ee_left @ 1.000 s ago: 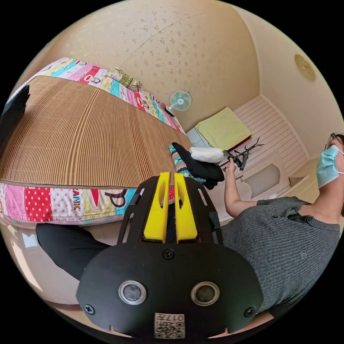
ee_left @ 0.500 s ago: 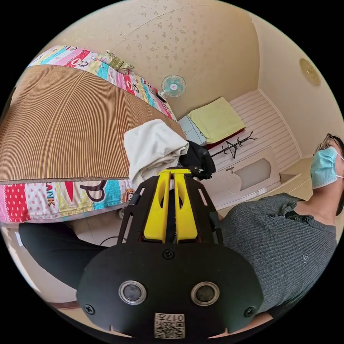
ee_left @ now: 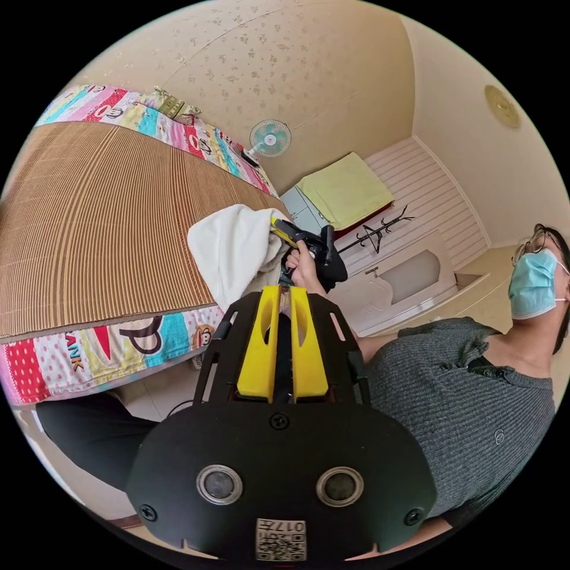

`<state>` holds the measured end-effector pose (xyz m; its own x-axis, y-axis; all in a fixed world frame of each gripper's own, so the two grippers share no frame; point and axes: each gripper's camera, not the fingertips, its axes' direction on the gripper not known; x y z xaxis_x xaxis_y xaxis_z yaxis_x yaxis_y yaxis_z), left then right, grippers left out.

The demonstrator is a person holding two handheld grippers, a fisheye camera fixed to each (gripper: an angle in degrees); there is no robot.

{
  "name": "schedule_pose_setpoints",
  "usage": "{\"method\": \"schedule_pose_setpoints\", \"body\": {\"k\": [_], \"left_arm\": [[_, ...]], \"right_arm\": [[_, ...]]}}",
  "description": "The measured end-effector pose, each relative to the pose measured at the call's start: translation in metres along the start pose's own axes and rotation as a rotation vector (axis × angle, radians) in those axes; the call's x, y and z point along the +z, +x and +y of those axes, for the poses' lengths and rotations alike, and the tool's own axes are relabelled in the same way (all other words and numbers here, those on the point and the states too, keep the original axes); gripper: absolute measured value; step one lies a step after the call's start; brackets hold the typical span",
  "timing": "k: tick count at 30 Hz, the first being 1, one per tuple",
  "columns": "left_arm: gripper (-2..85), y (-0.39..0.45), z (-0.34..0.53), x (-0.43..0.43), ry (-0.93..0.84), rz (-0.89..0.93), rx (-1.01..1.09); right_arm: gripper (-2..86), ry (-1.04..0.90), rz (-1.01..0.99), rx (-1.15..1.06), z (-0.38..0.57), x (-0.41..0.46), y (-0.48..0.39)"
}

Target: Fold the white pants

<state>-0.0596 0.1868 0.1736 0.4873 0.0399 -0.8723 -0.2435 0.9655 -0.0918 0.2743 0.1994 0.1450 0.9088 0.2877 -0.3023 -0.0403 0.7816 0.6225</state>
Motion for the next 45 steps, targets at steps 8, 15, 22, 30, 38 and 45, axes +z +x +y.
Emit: {"method": "schedule_pose_setpoints", "body": {"k": [8,15,22,30,38,45], "left_arm": [[4.4,-0.013,0.022,-0.011,0.091,0.005,-0.086],[11.0,-0.025,-0.011,0.007,-0.08,-0.264,-0.089],[16.9,-0.056,-0.099,0.165,-0.538,-0.525,0.091],[-0.3,-0.065,-0.127,0.0,0.03,0.001,-0.007],[-0.4,-0.069,-0.046,-0.158,0.378,0.12,-0.024],[4.7,-0.092,0.005,-0.182,0.421,0.022,-0.332]], "right_arm": [[0.2,-0.609,-0.54,-0.399,0.076,0.155,-0.115],[0.5,-0.645,-0.706,-0.083,0.163,0.154,-0.029],[0.8,-0.506,-0.629,0.076,0.172,0.106,0.043],[2.4,-0.303,-0.512,0.163,0.168,0.051,0.079],[13.9,-0.168,-0.427,0.089,0.12,0.092,0.08],[5.4,-0.346,-0.54,-0.346,0.084,0.176,-0.031]]}}
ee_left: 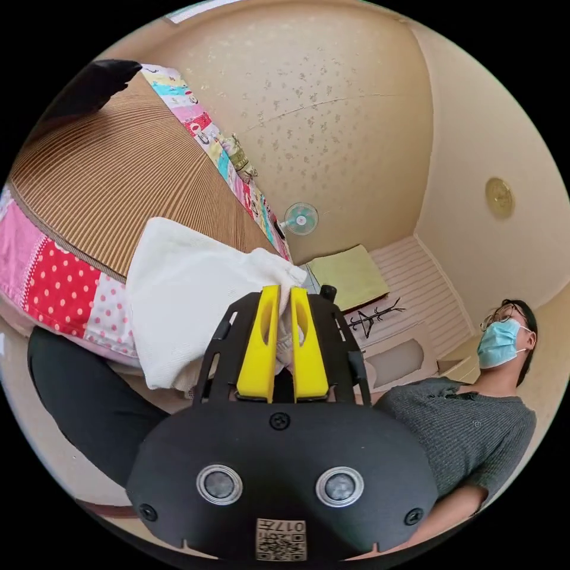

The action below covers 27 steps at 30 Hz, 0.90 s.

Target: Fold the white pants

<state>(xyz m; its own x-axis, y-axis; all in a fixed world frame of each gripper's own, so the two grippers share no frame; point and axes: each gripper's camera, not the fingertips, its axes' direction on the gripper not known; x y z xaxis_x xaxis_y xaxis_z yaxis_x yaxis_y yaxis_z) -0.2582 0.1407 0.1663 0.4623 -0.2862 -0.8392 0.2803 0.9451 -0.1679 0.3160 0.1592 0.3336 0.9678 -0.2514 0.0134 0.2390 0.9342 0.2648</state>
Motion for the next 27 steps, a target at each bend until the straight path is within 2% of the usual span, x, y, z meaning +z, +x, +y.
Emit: {"method": "schedule_pose_setpoints", "body": {"k": [1,3,5,6,7,9,11,13,15,17,19,22,23,24,25,27], "left_arm": [[5.2,0.005,0.001,-0.007,0.017,-0.039,-0.003],[7.4,0.035,0.003,-0.034,0.106,-0.253,0.003],[12.2,0.065,-0.001,-0.041,0.119,-0.339,0.052],[17.8,0.081,-0.008,-0.036,0.073,-0.356,0.06],[19.2,0.088,-0.011,-0.03,0.041,-0.354,0.069],[22.8,0.11,-0.022,0.012,-0.139,-0.355,0.117],[22.3,0.109,-0.025,0.055,-0.286,-0.42,0.093],[17.2,0.098,-0.023,0.084,-0.371,-0.512,0.042],[6.7,0.091,-0.02,0.083,-0.339,-0.467,-0.014],[6.4,0.101,-0.016,0.067,-0.28,-0.343,0.026],[6.2,0.116,-0.013,0.047,-0.235,-0.27,0.074],[6.1,0.142,-0.016,0.021,-0.251,-0.233,0.163],[6.1,0.154,-0.018,0.011,-0.25,-0.24,0.211],[6.0,0.165,-0.022,0.001,-0.243,-0.246,0.257],[6.0,0.169,-0.024,-0.004,-0.237,-0.249,0.272],[5.9,0.179,-0.05,-0.029,-0.187,-0.244,0.296]], "right_arm": [[4.6,-0.082,-0.011,-0.023,-0.008,0.015,-0.01],[4.0,-0.154,-0.037,-0.031,-0.011,0.032,-0.024],[3.7,-0.167,-0.055,-0.058,-0.006,0.042,-0.042],[3.7,-0.17,-0.064,-0.075,-0.002,0.047,-0.054],[3.7,-0.168,-0.073,-0.083,0.001,0.052,-0.064],[3.8,-0.163,-0.091,-0.096,0.005,0.061,-0.077],[3.9,-0.175,-0.095,-0.125,0.007,0.071,-0.087],[4.6,-0.292,-0.062,-0.136,0.003,0.085,-0.089],[5.5,-0.387,-0.022,-0.179,0.0,0.083,-0.09],[6.9,-0.35,0.037,-0.148,-0.005,0.062,-0.082],[13.1,-0.173,0.098,0.058,-0.014,0.024,-0.05],[15.6,-0.026,0.117,0.285,-0.017,0.01,0.003],[15.5,-0.043,0.108,0.292,-0.018,0.016,0.013],[13.9,-0.159,0.067,0.314,-0.023,0.039,0.034],[10.8,-0.355,-0.019,0.339,-0.027,0.071,0.051],[5.6,-0.473,-0.124,0.335,-0.029,0.095,0.059]]}}
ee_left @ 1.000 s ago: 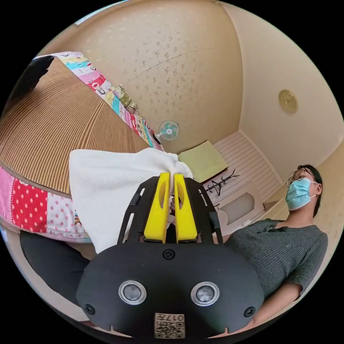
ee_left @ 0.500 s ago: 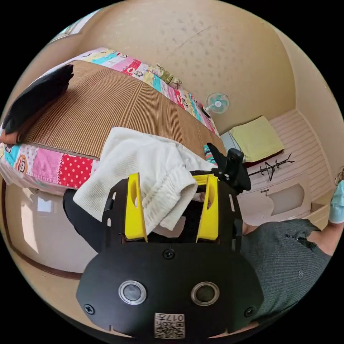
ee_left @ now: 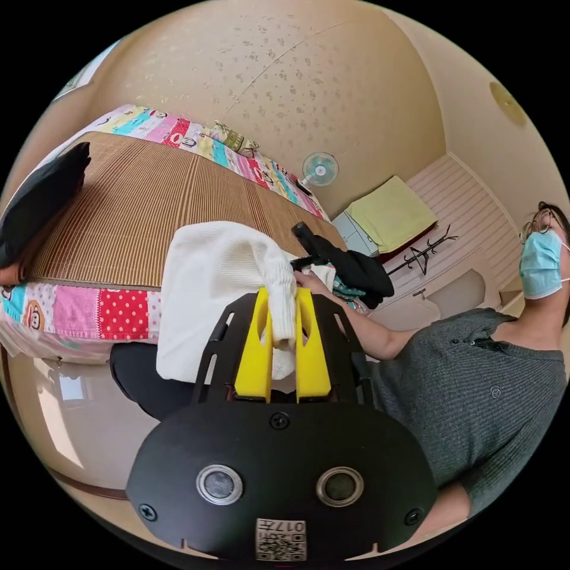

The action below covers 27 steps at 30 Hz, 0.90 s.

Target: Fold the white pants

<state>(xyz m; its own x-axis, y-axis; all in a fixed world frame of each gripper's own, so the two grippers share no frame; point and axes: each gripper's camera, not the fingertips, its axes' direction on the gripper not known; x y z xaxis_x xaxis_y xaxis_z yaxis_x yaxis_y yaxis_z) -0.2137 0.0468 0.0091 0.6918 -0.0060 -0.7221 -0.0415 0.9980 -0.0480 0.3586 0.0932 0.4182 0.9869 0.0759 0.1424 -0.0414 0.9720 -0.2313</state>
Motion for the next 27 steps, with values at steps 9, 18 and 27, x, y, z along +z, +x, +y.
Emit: {"method": "schedule_pose_setpoints", "body": {"k": [9,18,27], "left_arm": [[5.3,0.059,-0.282,-0.127,0.306,0.096,0.447],[6.2,-0.013,-0.427,-0.198,0.453,0.28,0.349],[14.8,-0.342,-0.218,-0.177,0.07,-0.416,-0.6]], "right_arm": [[1.5,0.998,0.041,-0.349,0.121,-0.282,-0.155],[1.4,1.073,0.232,-0.54,0.149,-0.169,-0.32],[1.2,0.002,-0.182,-0.387,0.092,0.035,-0.172]]}}
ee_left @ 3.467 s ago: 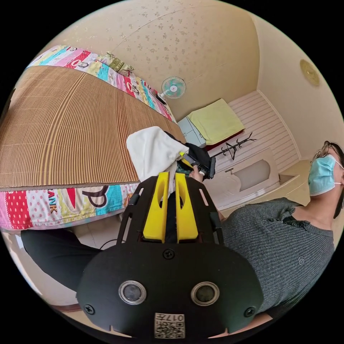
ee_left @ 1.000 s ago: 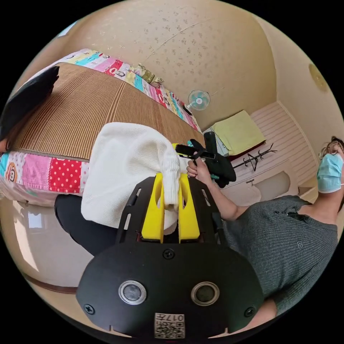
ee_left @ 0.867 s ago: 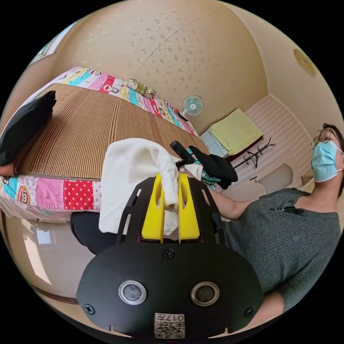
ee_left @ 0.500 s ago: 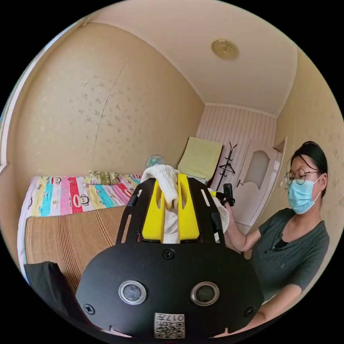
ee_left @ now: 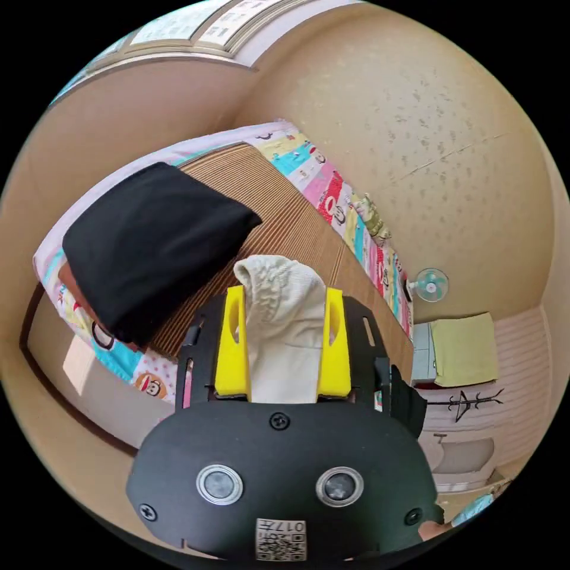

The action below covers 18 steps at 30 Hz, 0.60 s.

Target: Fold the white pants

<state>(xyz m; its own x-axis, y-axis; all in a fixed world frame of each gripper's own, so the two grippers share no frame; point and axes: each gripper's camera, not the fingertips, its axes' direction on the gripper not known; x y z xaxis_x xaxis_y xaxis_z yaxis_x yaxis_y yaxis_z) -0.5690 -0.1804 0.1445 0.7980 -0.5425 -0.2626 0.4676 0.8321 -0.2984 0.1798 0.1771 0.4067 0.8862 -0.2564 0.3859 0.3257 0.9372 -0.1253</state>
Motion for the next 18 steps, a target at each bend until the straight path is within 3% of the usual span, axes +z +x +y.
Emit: {"method": "schedule_pose_setpoints", "body": {"k": [4,9,12,15,18], "left_arm": [[13.8,-0.072,0.077,0.048,-0.038,0.049,-0.041],[17.8,-0.105,0.16,0.068,0.214,0.073,-0.22],[13.5,-0.109,0.137,0.111,0.074,0.16,-0.23],[5.7,-0.104,0.101,0.12,-0.095,0.082,-0.14],[5.0,-0.085,0.082,0.047,0.011,-0.018,0.05]], "right_arm": [[2.3,0.207,0.282,0.228,0.084,-0.052,0.018],[7.7,0.62,0.664,0.586,0.171,-0.145,0.014],[10.2,0.764,0.684,0.67,0.192,-0.187,0.006],[10.4,0.857,0.657,0.645,0.196,-0.212,-0.011],[9.9,0.903,0.685,0.627,0.2,-0.223,-0.034]]}}
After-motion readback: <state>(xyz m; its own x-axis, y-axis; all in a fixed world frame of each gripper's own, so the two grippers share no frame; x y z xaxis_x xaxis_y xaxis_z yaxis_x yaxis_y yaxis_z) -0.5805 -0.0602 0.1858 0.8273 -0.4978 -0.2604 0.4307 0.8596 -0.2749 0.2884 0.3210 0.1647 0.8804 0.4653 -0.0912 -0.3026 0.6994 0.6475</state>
